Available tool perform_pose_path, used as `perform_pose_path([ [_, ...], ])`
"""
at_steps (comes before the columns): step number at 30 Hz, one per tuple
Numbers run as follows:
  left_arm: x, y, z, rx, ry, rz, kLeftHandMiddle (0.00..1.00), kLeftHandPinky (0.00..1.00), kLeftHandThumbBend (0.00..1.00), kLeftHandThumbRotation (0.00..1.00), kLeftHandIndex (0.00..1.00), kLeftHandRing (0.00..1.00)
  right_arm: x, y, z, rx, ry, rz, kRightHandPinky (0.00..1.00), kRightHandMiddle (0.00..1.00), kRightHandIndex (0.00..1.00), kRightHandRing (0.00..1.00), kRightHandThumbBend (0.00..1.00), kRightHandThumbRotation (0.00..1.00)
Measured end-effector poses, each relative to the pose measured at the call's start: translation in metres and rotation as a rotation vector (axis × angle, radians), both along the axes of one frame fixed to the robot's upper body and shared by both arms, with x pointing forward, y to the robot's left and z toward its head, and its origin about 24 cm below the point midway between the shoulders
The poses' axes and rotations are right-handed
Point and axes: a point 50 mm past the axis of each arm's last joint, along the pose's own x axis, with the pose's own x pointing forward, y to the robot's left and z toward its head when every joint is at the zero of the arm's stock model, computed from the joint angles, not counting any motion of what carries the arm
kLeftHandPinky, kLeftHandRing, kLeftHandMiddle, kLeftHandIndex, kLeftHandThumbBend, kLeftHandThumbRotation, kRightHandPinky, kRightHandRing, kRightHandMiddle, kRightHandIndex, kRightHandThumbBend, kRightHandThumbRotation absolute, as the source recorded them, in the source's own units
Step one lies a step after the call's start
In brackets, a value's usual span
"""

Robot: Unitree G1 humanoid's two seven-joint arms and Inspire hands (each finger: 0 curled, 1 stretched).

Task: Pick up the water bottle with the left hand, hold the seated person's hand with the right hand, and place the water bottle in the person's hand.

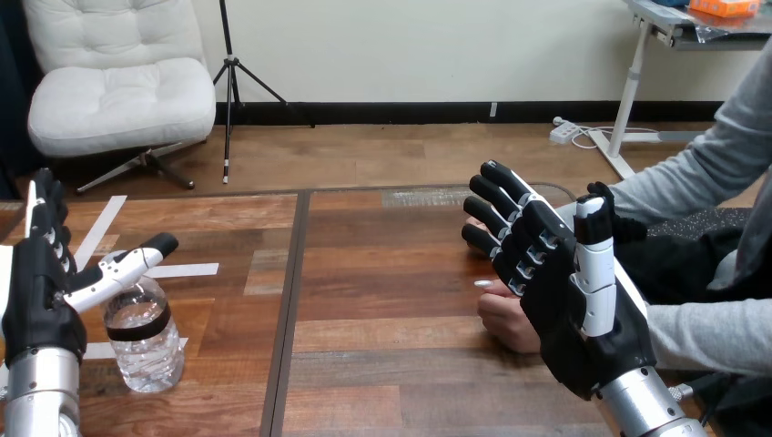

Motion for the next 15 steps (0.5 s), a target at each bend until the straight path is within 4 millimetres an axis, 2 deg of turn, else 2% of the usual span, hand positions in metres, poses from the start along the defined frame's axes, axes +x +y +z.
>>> perform_pose_path([
  [15,-0.0001,-0.001,-0.0066,0.026,0.056,-0.006,1.0,1.0,1.0,0.17,1.0,1.0,0.0,0.0001,-0.0002,0.0,0.002,0.001,0.94,0.95,0.92,0.95,0.8,1.0],
])
